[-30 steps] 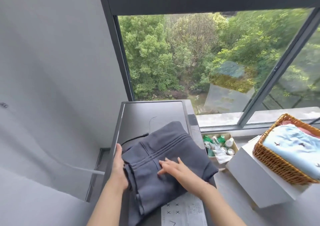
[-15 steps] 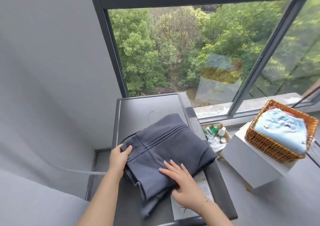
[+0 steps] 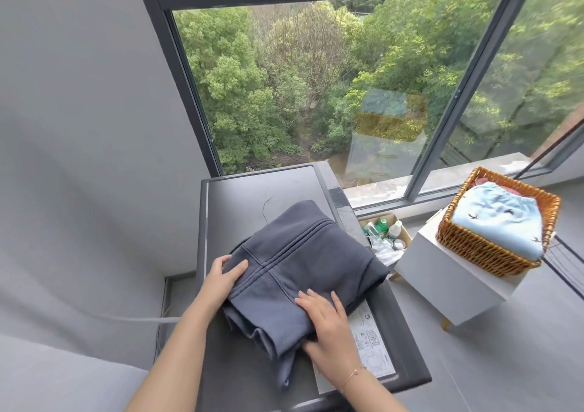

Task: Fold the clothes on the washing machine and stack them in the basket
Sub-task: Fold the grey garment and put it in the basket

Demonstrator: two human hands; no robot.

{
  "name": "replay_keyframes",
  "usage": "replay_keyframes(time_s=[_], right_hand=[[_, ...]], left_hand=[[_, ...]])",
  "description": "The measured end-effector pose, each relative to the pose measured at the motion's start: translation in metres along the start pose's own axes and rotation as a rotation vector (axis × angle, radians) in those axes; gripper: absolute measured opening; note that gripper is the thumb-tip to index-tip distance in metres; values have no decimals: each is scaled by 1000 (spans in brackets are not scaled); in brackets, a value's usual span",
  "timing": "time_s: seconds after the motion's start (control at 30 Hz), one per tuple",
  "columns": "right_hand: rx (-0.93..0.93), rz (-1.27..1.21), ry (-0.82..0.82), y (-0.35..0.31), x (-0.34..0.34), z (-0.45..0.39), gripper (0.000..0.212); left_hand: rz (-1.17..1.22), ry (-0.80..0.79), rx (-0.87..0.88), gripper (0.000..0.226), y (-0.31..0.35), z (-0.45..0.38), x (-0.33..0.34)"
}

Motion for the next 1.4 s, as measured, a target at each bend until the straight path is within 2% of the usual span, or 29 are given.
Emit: replay_keyframes(time_s=[0.13,0.3,0.47,0.53,0.63,0.7,0.8,0.9,0.97,1.07,1.13,1.2,1.27,1.33,1.4], right_hand=[[96,-234,183,0,-24,-17,36],[238,-522,339,-21,-83,-56,16],[363,-839,265,-42,-151,-96,13],[441,-999,206,-50,-174,-106,12],[637,-1200,-10,-49,-196,-124,18],[737,-1263,-140,-41,-196,-139,23],[866,-1127,-186,-10,-173,-155,21],[998,-946,-229,33,-132,-153,19],[1069,-805,-212,59,-112,-142,17],[957,-662,-56,89,-97,-137,20],[883,-592,8,93,-94,-136,19],[803,-551,45,85,-93,-140,11],[725,-473,30,76,-91,-144,14],[675,-334,16,73,-88,-149,23],[642,-259,96,71,-88,-150,33]], left_hand=[[78,-105,102,39,27,10,-2],[107,-195,238,32,98,18,-10],[121,-129,320,24,173,28,-21],[117,-149,352,18,199,33,-28],[133,-196,391,20,237,38,-36],[121,-160,416,25,252,32,-35],[26,-13,405,32,243,2,-25],[-359,68,310,60,182,-37,-14],[-383,86,174,54,133,-47,-4],[-160,189,-60,22,71,-35,8],[66,227,-198,27,49,-22,17],[445,190,-332,32,32,-18,31],[732,156,-378,34,24,-19,42],[883,143,-423,39,26,-19,46],[953,122,-465,42,31,-20,49]])
Point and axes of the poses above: each hand's wrist, its own z-axis away from the middle knuckle, its own x-axis out of the palm, y = z × x, the point moved 3 cm from there along -z, towards the middle knuckle, and after that the axes turned 8 degrees about x, right-handed, at the moved point
